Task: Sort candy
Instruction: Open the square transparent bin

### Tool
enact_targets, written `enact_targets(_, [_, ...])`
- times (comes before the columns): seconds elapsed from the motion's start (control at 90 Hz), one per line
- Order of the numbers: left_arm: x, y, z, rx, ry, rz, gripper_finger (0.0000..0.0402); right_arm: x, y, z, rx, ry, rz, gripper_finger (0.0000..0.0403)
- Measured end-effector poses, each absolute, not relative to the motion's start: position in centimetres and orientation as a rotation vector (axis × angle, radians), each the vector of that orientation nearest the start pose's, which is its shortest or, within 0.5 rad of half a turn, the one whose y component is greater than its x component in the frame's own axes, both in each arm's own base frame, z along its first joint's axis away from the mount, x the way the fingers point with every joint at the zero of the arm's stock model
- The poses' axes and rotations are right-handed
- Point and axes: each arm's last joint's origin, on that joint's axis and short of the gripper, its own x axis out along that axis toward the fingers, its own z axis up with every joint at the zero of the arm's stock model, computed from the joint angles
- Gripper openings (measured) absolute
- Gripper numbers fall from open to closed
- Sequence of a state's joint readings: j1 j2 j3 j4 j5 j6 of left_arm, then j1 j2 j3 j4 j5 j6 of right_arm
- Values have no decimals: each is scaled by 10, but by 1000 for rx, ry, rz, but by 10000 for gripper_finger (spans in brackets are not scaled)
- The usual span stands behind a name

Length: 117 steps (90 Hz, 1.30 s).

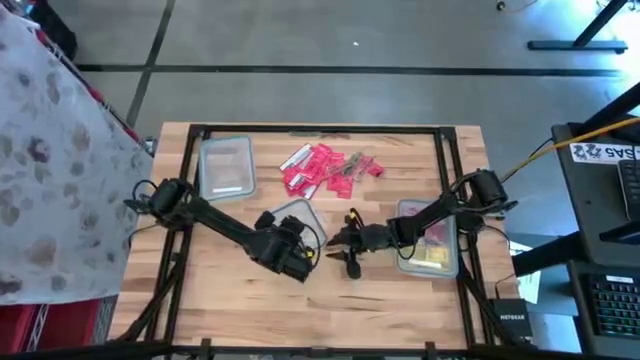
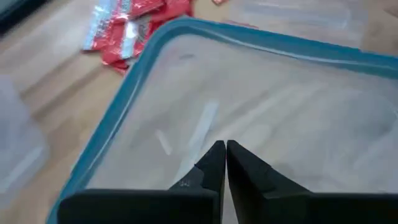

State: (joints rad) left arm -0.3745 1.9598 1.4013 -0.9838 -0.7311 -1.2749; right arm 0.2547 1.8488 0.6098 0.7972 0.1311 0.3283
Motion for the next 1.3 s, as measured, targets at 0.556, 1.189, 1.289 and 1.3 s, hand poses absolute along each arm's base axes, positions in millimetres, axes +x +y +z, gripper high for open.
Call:
enact_targets(0.556, [353, -127, 174, -392, 816, 926, 0, 298, 66, 115, 22, 543, 87, 149])
enact_targets(1.189, [359, -131, 156, -406, 765, 956, 0, 304, 77, 100, 82, 499, 257, 149])
enact_targets(1.289, [361, -133, 155, -430, 747, 945, 0, 304, 76, 100, 80, 497, 219, 149])
enact_targets(1.3, [361, -134, 155, -436, 744, 942, 0, 304, 76, 100, 79, 497, 213, 149])
